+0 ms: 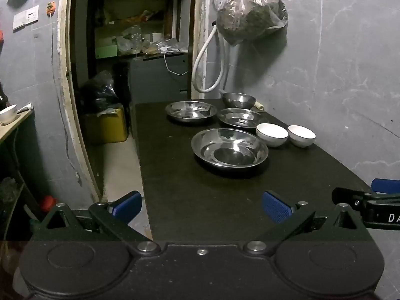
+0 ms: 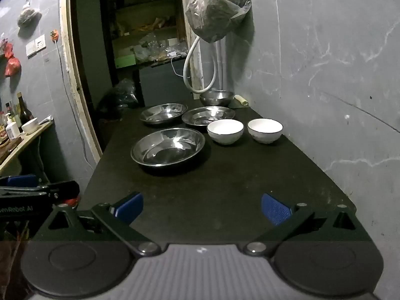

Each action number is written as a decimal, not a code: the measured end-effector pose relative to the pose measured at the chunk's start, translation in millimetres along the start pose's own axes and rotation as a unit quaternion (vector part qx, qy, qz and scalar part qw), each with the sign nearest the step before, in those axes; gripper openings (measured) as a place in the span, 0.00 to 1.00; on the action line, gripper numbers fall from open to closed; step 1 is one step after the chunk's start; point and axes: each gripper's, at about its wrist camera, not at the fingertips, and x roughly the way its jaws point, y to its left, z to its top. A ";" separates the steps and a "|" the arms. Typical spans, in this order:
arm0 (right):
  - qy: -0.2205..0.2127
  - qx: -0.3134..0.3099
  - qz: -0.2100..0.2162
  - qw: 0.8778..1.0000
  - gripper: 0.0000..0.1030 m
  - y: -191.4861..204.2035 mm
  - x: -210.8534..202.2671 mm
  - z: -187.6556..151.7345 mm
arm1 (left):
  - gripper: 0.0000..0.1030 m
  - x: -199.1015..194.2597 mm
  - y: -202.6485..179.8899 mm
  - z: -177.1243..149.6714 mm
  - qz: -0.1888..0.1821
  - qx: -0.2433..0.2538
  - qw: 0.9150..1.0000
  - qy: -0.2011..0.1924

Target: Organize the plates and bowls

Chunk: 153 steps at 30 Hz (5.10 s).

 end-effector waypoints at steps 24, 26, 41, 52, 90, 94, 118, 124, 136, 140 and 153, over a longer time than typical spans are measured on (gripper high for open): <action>-0.002 -0.001 0.000 1.000 1.00 3.6 2.1 1.4 | 0.99 0.6 -7.7 -1.5 0.002 0.004 1.000 -0.003; -0.001 0.000 -0.001 1.000 1.00 4.0 2.1 1.3 | 0.99 1.0 -9.3 -2.2 0.001 0.004 1.000 -0.003; -0.001 0.003 -0.003 1.000 1.00 2.5 3.5 0.9 | 0.99 2.6 -12.6 -3.6 0.001 0.007 1.000 -0.003; 0.000 0.003 -0.002 1.000 1.00 1.7 3.8 0.6 | 0.99 3.8 -13.9 -3.2 0.002 0.008 1.000 -0.003; 0.014 0.010 -0.005 1.000 1.00 -2.1 11.8 2.7 | 0.99 19.2 -5.7 -5.4 0.002 0.004 1.000 0.010; 0.016 0.010 -0.010 1.000 1.00 -2.9 14.6 3.8 | 0.99 19.6 -5.7 -4.1 0.003 0.003 1.000 0.012; 0.083 0.015 -0.097 0.992 1.00 12.9 2.1 60.0 | 0.99 15.7 9.7 35.1 0.002 -0.050 0.998 0.040; 0.105 0.002 -0.106 0.989 1.00 19.8 8.2 64.5 | 0.99 17.4 6.2 44.4 0.026 -0.044 0.997 0.056; 0.140 0.007 -0.096 0.985 1.00 7.1 36.3 76.3 | 0.99 50.3 2.5 59.1 0.056 -0.054 0.991 0.105; 0.162 0.017 -0.088 0.983 1.00 -6.1 57.1 82.9 | 0.99 69.6 0.8 66.3 0.067 -0.066 0.987 0.132; 0.242 0.026 -0.029 0.969 1.00 -47.6 133.1 107.3 | 0.99 130.6 -27.2 99.2 0.137 -0.056 0.964 0.219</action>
